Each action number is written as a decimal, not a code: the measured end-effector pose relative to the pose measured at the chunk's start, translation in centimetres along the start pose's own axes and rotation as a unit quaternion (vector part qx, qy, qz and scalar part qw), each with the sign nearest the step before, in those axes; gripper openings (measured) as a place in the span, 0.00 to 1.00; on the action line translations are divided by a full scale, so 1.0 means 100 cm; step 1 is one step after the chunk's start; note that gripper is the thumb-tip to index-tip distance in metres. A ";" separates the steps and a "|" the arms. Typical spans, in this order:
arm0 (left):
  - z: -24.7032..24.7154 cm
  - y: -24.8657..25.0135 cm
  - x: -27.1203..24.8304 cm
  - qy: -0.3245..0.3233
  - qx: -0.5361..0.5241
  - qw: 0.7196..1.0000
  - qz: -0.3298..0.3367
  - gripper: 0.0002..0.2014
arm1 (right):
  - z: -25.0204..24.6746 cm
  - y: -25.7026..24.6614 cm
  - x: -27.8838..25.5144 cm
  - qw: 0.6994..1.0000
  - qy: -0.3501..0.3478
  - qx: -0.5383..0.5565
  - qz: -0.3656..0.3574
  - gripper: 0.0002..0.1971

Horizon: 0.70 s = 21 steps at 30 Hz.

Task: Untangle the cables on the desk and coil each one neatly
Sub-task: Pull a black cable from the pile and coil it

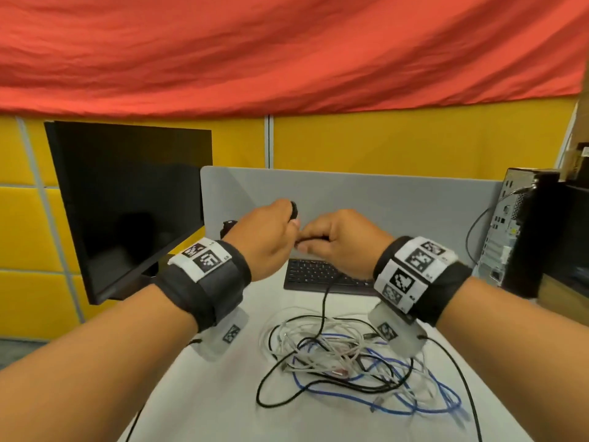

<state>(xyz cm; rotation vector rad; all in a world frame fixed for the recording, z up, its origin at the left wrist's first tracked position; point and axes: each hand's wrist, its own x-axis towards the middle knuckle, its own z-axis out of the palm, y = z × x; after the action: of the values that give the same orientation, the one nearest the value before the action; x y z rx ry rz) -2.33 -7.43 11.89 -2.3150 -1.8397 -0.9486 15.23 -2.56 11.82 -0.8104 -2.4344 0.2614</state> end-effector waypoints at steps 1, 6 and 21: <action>0.000 -0.002 -0.002 -0.018 -0.005 1.000 -0.004 0.11 | -0.006 0.004 0.003 1.000 0.016 -0.006 0.008 0.06; -0.015 -0.006 -0.015 -0.036 0.042 0.998 -0.028 0.13 | -0.010 0.034 0.013 0.994 0.026 -0.080 0.066 0.10; -0.070 0.007 -0.026 0.042 -0.271 0.962 -0.016 0.10 | 0.028 0.127 -0.003 0.883 -0.110 -0.208 0.406 0.13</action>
<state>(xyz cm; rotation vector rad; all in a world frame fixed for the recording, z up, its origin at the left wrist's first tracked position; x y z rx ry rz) -4.99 -12.63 16.56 -2.4601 -1.7534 -1.7104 20.10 7.36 5.01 -2.0853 -2.2280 0.1329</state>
